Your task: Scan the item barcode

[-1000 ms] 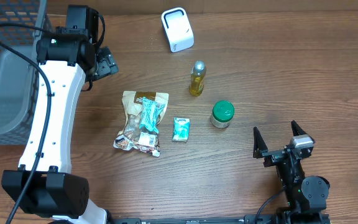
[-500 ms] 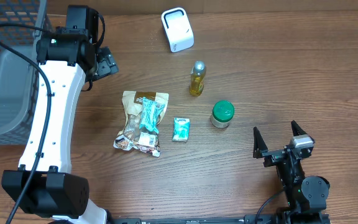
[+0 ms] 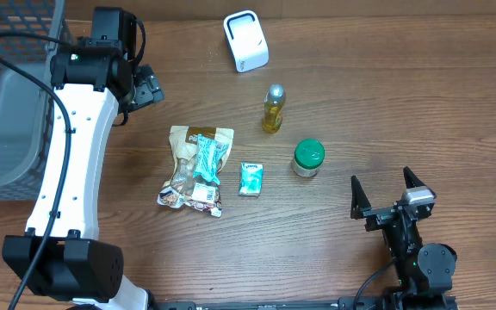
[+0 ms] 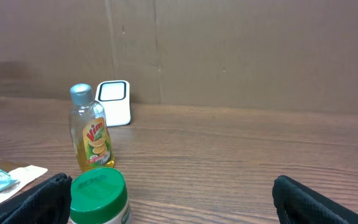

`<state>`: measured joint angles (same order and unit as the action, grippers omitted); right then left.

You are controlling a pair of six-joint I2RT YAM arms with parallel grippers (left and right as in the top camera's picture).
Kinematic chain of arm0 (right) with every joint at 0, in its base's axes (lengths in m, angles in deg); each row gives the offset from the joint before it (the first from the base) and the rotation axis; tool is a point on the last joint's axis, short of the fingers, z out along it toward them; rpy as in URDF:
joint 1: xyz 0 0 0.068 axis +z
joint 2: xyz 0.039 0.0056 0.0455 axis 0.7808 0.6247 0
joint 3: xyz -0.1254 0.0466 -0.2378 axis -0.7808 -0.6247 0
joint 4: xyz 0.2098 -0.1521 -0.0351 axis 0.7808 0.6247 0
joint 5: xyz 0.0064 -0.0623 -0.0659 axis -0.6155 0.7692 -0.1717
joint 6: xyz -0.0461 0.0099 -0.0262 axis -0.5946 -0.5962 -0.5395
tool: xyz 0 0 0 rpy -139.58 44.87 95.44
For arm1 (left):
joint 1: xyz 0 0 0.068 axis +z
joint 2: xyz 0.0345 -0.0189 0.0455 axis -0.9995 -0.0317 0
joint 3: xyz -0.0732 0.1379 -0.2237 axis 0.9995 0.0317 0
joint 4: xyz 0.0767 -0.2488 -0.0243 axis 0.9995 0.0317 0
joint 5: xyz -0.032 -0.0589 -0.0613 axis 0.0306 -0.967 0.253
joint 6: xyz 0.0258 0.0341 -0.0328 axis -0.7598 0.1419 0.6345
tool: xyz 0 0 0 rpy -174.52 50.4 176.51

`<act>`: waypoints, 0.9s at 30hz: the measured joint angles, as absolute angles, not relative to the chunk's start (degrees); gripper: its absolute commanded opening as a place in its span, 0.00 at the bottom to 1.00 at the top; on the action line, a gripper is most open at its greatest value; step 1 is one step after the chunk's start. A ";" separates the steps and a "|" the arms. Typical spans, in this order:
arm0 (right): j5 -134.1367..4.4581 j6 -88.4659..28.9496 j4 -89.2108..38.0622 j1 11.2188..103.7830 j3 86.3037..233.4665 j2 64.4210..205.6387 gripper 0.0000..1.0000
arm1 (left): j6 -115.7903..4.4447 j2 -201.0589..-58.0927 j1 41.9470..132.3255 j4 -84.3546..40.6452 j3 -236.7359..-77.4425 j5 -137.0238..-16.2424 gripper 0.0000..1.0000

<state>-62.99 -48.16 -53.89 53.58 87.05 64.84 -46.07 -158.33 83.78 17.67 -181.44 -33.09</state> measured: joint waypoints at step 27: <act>-62.99 -47.59 -53.87 53.58 87.05 64.84 1.00 | -46.07 -158.33 83.78 17.67 -181.44 -33.09 0.99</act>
<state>-62.99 -47.59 -53.87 53.58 87.05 64.84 -46.07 -158.33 83.78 17.67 -181.44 -33.09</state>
